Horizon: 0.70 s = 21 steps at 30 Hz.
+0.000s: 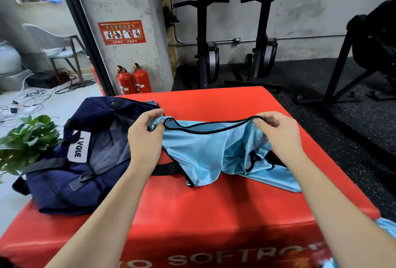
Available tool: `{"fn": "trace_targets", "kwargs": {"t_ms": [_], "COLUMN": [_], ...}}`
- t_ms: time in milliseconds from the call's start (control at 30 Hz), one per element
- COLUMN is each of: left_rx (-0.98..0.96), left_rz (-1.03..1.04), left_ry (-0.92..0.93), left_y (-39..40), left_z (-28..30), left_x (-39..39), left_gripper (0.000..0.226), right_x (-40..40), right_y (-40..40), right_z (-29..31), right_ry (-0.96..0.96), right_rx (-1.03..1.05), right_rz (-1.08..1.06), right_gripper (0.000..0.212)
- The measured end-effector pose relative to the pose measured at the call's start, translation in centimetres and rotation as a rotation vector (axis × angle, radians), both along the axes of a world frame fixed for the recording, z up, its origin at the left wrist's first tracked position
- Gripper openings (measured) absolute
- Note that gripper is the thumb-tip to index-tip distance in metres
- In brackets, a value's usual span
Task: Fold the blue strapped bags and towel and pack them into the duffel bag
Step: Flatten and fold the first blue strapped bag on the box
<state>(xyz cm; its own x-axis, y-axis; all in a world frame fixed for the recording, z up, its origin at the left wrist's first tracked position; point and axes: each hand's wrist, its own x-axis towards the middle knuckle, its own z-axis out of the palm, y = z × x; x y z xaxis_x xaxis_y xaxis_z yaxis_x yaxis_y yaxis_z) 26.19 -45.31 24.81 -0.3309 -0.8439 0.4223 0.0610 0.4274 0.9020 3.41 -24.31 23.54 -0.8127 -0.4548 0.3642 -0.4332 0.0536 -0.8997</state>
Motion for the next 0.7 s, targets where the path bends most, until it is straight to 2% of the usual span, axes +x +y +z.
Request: {"fn": "trace_targets", "kwargs": {"t_ms": [133,233,400,533,567,633,700], "left_rx": [-0.056,-0.108,-0.144,-0.244,-0.295,-0.408,-0.49], "left_rz": [0.025,0.098,0.156,0.114,0.098,0.073,0.055], "left_ry": [-0.093,-0.141,-0.128,-0.171,-0.203,-0.27,-0.319], "left_y": [-0.2,-0.1,-0.3,0.4,0.7,1.0,1.2], "left_z": [-0.4,-0.4,0.4,1.4,1.7,2.6,3.6], "left_x": [0.1,0.1,0.1,-0.6,-0.7,-0.9,-1.2], "left_gripper": [0.037,0.034,0.031,0.029,0.029,0.028,0.026], "right_x": [0.6,0.4,-1.3,-1.7,-1.6,-1.6,-1.3], "right_y": [0.5,1.1,2.1,3.8,4.3,5.0,5.6], "right_z": [0.6,0.8,0.6,0.5,0.8,1.7,2.8], "right_ry": [0.109,0.166,0.165,0.176,0.176,0.149,0.108], "right_rx": [0.068,0.123,0.348,0.405,0.418,0.431,0.412], "right_rz": [-0.137,-0.22,-0.119,-0.196,-0.234,-0.291,-0.291], "right_gripper": [0.005,0.011,0.025,0.007,0.01,0.038,0.052]}}
